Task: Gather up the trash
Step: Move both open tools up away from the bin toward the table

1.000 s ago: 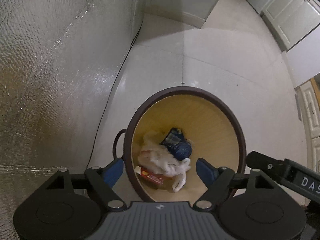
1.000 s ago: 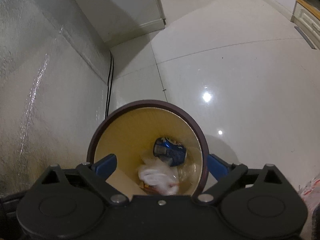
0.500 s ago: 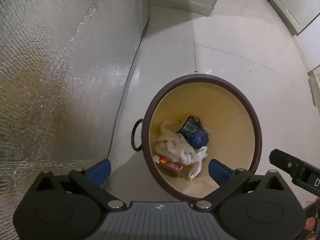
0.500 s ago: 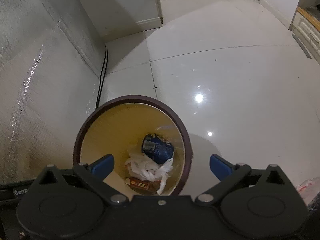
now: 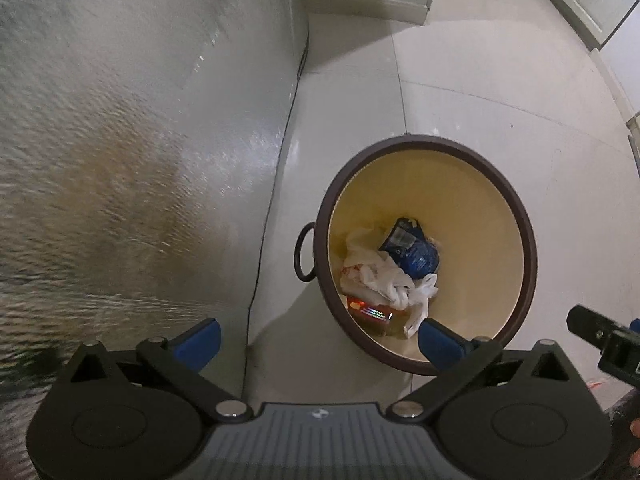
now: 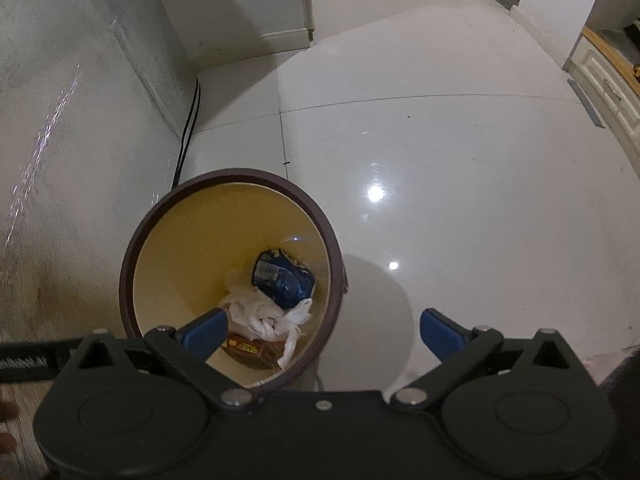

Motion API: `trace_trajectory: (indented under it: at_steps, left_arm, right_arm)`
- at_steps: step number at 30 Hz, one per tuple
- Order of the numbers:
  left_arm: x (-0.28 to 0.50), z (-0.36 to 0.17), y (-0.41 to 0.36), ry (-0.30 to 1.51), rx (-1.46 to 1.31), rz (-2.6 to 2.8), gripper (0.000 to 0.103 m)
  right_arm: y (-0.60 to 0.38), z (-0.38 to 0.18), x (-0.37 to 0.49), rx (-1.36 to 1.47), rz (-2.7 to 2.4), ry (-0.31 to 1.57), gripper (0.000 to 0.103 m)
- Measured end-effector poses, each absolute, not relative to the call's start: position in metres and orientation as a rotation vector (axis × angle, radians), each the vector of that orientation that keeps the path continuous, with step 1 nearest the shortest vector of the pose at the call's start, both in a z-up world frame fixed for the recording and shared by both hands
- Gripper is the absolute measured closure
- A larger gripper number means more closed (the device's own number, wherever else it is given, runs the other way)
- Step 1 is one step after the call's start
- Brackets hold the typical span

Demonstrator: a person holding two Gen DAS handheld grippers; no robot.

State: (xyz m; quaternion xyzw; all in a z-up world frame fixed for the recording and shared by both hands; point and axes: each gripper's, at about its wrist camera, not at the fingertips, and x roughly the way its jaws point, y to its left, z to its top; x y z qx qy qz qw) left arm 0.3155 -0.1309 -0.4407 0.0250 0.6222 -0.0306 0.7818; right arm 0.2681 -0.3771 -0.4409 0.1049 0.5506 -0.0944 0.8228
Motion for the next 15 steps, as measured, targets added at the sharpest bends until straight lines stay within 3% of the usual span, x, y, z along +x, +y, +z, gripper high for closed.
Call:
trace_trajectory:
  at_steps: [15]
  left_arm:
    - [0.259, -0.376, -0.133, 1.259, 0.117, -0.118, 0.000]
  right_arm:
    - [-0.382, -0.384, 0.208, 0.183, -0.244, 1.152, 0.000]
